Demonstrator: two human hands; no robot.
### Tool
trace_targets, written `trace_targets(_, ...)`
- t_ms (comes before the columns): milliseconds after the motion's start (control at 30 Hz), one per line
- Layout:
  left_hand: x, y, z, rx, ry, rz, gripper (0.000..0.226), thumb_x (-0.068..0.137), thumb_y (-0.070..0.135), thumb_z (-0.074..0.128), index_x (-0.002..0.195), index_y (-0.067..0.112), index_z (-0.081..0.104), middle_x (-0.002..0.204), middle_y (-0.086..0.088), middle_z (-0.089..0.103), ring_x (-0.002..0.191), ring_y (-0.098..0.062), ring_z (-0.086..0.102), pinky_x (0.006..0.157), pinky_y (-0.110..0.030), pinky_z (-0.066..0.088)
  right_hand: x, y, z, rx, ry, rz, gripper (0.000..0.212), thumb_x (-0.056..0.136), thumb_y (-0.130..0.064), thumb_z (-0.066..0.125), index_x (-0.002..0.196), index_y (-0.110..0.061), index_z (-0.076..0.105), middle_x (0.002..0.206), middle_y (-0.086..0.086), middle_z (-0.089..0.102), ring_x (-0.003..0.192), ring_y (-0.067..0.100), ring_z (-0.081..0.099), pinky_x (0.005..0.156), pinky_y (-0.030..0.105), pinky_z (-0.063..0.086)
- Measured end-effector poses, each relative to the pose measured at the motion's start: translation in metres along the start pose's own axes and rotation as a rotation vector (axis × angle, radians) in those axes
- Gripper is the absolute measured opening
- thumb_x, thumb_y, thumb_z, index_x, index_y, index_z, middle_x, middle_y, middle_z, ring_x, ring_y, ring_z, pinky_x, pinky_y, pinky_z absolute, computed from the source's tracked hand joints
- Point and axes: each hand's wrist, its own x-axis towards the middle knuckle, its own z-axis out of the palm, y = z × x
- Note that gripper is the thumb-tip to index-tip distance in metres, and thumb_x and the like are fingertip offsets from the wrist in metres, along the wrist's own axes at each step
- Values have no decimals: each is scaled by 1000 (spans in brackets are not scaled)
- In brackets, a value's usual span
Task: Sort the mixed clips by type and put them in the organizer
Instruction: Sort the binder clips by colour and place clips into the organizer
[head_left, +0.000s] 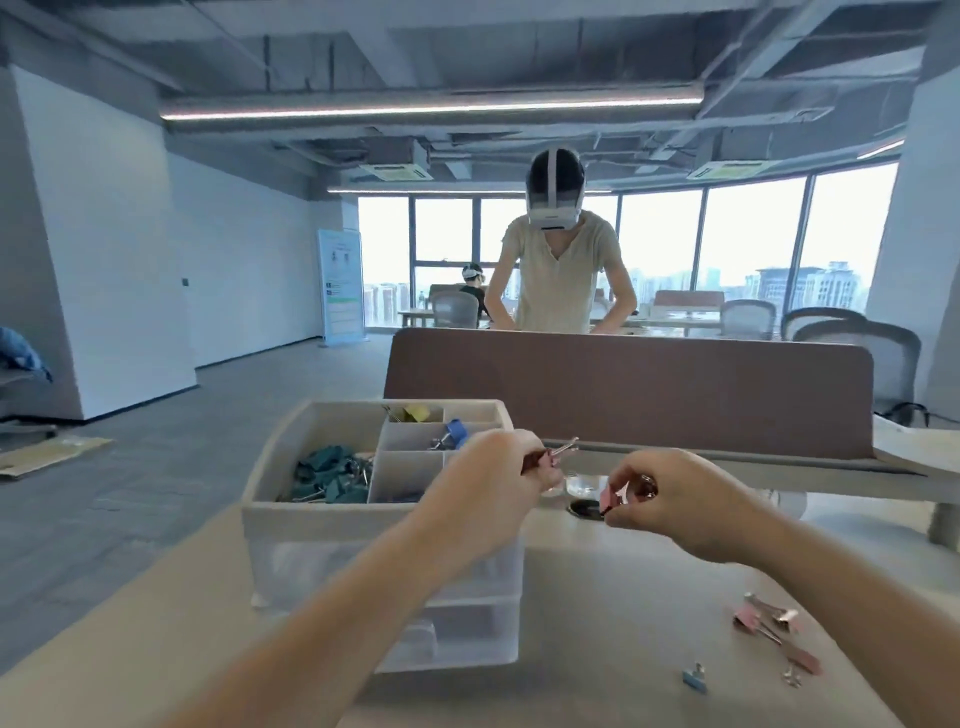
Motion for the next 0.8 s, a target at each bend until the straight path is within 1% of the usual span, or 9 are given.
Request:
trace_targets(100, 25, -17, -33, 95, 70, -20, 26, 98, 28, 56, 81, 9, 63, 69, -5, 59, 59, -15, 48, 54, -17, 35, 30, -15, -4, 59, 2, -28, 12, 78, -36, 79, 82, -30, 69, 70, -9, 62, 55, 2, 52, 53, 15, 42)
trace_targets(167, 47, -30, -47, 149, 74, -44, 26, 97, 26, 57, 82, 8, 66, 74, -10, 64, 65, -19, 53, 54, -15, 34, 49, -24, -4, 59, 11, -43, 13, 77, -35, 80, 81, -29, 70, 74, -9, 65, 62, 4, 55, 59, 18, 45)
trace_targets(233, 67, -44, -54, 169, 47, -89, 23, 97, 24, 59, 81, 9, 63, 75, -7, 64, 68, -16, 55, 55, -14, 34, 68, -33, -4, 72, 14, -71, 12, 77, -33, 81, 82, -27, 71, 77, -10, 67, 69, 8, 58, 64, 21, 48)
trace_targets(333, 92, -62, -55, 218, 16, -97, 16, 94, 24, 64, 80, 17, 61, 71, 4, 58, 67, -9, 55, 58, -17, 33, 94, -44, -4, 75, 31, -107, 13, 78, -32, 81, 83, -24, 72, 77, -10, 67, 68, 6, 57, 62, 20, 46)
trace_targets(400, 104, -70, -54, 246, -27, -106, 13, 91, 27, 67, 83, 18, 62, 74, 4, 59, 67, -7, 53, 57, -18, 32, 111, -50, -3, 71, 37, -123, 15, 77, -32, 81, 84, -22, 73, 75, -10, 65, 66, 6, 56, 60, 20, 43)
trace_targets(533, 126, -86, -49, 321, -91, -128, 16, 86, 29, 72, 82, 13, 69, 81, -2, 66, 75, -17, 59, 62, -26, 39, 137, -56, -2, 58, 47, -130, 17, 78, -31, 81, 85, -20, 72, 78, -8, 66, 68, 7, 57, 60, 22, 42)
trace_targets(667, 136, -95, -45, 372, -148, -129, 12, 87, 16, 65, 88, 11, 76, 85, -4, 70, 80, -22, 63, 64, -25, 44, 155, -56, 4, 16, 39, -134, 18, 78, -31, 81, 86, -18, 72, 78, -6, 65, 69, 10, 56, 61, 25, 40)
trace_targets(733, 138, -97, -43, 396, -176, -128, 13, 87, 14, 64, 92, 11, 76, 86, -4, 70, 80, -21, 64, 66, -25, 46, 163, -57, 3, -10, 37, -140, 19, 78, -31, 82, 87, -17, 73, 79, -6, 66, 70, 11, 57, 62, 26, 41)
trace_targets(800, 139, -102, -41, 393, -184, -129, 14, 87, 21, 69, 97, 13, 75, 88, 1, 69, 80, -17, 64, 69, -25, 49, 172, -60, 3, -17, 37, -146, 21, 78, -31, 82, 89, -16, 73, 80, -6, 66, 70, 11, 58, 64, 26, 42)
